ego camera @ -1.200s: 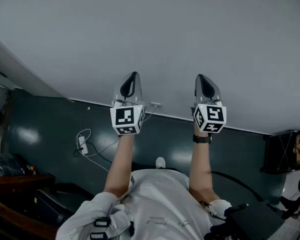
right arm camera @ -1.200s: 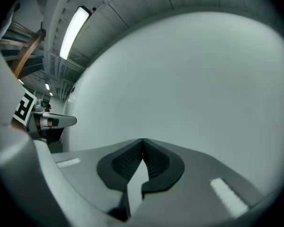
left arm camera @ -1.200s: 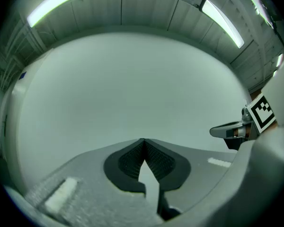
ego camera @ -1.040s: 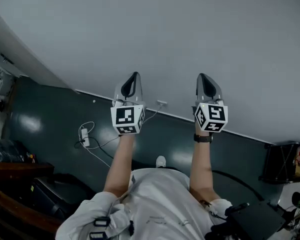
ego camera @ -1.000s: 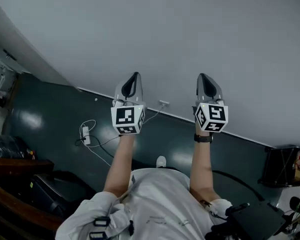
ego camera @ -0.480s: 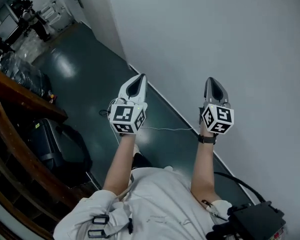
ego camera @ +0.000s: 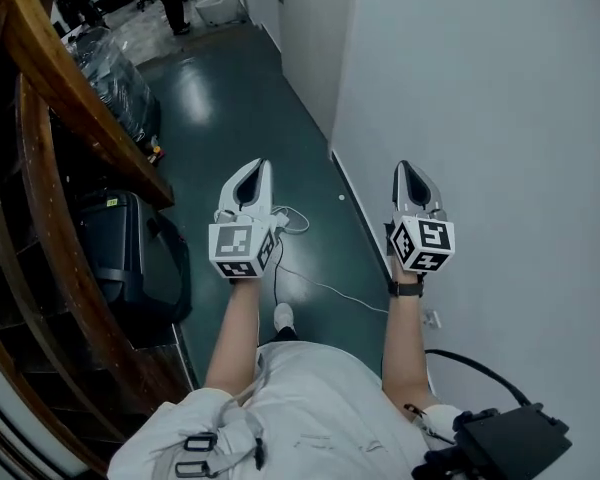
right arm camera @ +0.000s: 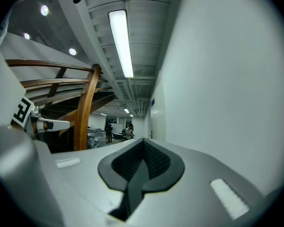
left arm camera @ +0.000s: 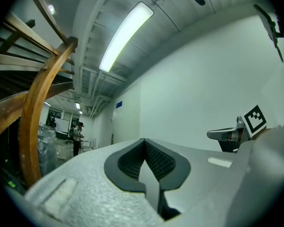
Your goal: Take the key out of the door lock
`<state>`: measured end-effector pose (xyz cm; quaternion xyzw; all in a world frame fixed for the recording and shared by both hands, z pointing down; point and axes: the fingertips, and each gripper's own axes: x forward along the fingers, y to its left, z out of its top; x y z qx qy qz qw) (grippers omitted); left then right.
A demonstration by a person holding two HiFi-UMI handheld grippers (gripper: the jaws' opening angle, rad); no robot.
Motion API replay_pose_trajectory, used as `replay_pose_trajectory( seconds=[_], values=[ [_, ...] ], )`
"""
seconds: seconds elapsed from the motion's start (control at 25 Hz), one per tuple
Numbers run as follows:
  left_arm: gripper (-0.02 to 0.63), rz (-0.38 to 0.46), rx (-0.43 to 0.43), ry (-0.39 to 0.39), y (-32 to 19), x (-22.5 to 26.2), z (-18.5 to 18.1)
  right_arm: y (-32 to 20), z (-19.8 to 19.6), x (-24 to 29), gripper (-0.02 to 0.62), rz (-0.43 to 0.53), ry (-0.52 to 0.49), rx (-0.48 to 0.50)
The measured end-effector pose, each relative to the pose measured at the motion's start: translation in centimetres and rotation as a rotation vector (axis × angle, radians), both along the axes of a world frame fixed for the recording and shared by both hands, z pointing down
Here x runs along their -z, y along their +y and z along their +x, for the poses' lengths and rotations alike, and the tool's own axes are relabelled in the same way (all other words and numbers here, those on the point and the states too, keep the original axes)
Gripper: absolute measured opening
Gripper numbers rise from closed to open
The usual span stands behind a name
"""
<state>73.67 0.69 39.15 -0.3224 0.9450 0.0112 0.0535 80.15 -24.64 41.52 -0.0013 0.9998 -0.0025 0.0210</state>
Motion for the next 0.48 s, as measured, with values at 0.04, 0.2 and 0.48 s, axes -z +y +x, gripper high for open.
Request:
replay_pose_trajectory(
  seconds=[0.04,0.2,0.48],
  values=[
    [0.002,0.005,0.021,0.001,1.3,0.0,-1.0,1.4,-1.9,0.2,-0.005,0.003,-0.002,0.024],
    [0.002,0.024,0.092,-0.001,6.3,0.3,-5.3,6.9,-9.2,1.1,-0.005,0.015,-0.003,0.079],
    [0.005,0.047,0.157,0.017,13.1,-0.1,-11.6,16.1,-18.7,1.2,-0.005,0.004,-0.018,0.22]
  ],
)
